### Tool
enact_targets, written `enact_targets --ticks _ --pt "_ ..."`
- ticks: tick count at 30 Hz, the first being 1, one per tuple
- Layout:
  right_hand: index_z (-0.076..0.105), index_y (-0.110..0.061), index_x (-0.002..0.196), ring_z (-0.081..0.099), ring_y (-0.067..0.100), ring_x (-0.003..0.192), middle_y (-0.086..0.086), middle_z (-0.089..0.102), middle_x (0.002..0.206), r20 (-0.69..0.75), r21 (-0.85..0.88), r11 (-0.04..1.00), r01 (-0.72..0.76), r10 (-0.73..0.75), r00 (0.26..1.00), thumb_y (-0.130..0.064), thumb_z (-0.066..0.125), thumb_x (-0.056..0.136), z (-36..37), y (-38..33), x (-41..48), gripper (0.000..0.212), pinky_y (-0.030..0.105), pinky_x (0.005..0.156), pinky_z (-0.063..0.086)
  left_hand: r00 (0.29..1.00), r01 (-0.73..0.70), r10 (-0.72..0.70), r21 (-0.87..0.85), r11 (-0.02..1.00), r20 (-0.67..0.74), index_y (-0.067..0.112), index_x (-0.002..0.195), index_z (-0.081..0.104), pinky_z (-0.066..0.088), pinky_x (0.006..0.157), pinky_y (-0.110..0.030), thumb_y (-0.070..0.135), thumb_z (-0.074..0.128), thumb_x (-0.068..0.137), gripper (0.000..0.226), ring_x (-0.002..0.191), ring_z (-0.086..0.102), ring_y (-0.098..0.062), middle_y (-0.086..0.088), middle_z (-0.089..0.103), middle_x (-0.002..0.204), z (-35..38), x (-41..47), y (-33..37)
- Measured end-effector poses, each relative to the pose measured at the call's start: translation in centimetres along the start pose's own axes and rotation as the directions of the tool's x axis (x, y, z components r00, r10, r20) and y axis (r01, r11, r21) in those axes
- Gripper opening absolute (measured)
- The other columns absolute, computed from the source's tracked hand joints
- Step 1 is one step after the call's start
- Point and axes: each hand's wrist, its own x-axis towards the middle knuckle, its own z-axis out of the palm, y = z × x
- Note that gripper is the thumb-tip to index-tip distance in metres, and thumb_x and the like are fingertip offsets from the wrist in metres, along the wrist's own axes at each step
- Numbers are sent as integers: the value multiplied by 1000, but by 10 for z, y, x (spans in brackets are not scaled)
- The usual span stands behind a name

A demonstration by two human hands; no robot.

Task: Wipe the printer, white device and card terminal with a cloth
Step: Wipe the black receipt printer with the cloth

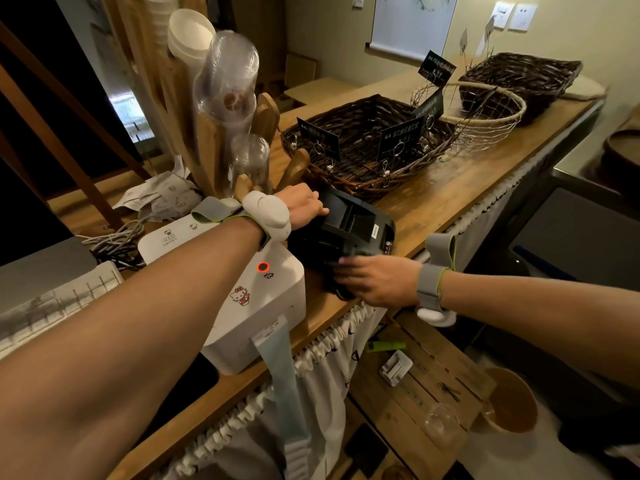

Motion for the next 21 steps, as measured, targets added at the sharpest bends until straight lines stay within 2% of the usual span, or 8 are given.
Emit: enact_targets --ticks 4,7,9,11,14,15,18,21 --pt "72 -8 104 54 30 124 13 64 124 -85 45 998 -47 51 995 -14 69 77 -1 10 -4 28 47 112 27 999 17 -17 -8 1000 -35 -2 88 60 40 100 -40 25 48 99 32 120 53 -35 -19 49 143 0 3 -1" --pt "72 -11 105 51 29 128 11 62 128 -13 24 999 -44 45 999 -14 67 80 2 1 -10 26 46 114 20 999 18 -18 -13 1000 -29 -7 96 65 41 103 -42 26 50 98 36 121 53 -35 -19 49 143 0 4 0" --pt "72 -12 106 51 27 128 9 63 127 -19 9 1000 -12 12 1000 -15 68 80 -3 4 -14 27 45 114 21 999 19 -20 -22 1000 -32 -5 89 62 41 101 -41 25 49 99 35 117 55 -37 -23 52 138 0 5 0" --pt "71 -8 108 52 29 126 12 63 127 -61 44 998 -52 55 997 -15 69 79 -8 9 -15 30 46 113 24 999 27 -29 -36 999 -38 -7 97 64 39 100 -38 26 49 99 37 118 54 -37 -24 55 133 2 5 1" --pt "63 -8 120 38 30 138 13 51 140 41 -6 999 -41 41 998 -11 55 89 1 1 -16 32 46 116 5 996 54 -55 -28 998 -70 -7 117 61 33 89 -26 25 41 102 40 119 52 -35 -22 57 130 5 1 3" --pt "63 -9 121 36 29 139 13 50 141 83 -7 1000 -8 9 996 -10 53 89 2 1 -20 33 46 116 3 993 63 -66 -41 997 -93 -6 121 60 31 85 -25 24 39 103 41 120 51 -35 -23 57 130 6 1 3" --pt "69 -11 113 49 26 130 9 61 131 0 12 1000 -19 19 1000 -12 62 84 -8 12 -28 30 46 115 22 995 78 -79 -25 997 -54 -6 121 60 35 99 -30 27 46 100 41 123 50 -34 -20 54 136 4 4 3" --pt "68 -13 115 43 27 135 8 57 135 12 -2 996 -93 93 996 -13 49 91 -12 10 3 31 45 116 14 996 79 -81 -30 996 -41 -7 116 62 39 102 -40 27 50 98 41 123 52 -36 -21 56 134 1 3 4"
